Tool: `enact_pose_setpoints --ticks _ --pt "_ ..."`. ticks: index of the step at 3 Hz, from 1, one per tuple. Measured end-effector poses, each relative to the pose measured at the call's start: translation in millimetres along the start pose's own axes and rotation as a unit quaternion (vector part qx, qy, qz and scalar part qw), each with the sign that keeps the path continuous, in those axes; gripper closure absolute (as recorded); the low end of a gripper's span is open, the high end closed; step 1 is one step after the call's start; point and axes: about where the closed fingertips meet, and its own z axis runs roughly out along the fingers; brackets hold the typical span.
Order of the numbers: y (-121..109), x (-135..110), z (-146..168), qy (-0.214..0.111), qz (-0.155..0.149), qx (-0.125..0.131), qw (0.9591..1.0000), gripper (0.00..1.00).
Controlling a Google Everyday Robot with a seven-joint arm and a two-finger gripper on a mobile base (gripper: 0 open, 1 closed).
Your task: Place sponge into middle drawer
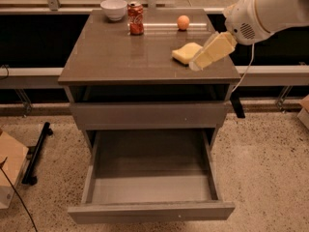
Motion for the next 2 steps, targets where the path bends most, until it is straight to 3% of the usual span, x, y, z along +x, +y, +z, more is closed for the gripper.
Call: enact_pose_setpoints --ticks 1,2 --pt "-26.3 -9.7 32.0 -0.037 0.028 -0.008 0.9989 0.0" --pt "-30.1 -9.3 36.6 -0.04 0.031 -0.009 0.9987 0.0"
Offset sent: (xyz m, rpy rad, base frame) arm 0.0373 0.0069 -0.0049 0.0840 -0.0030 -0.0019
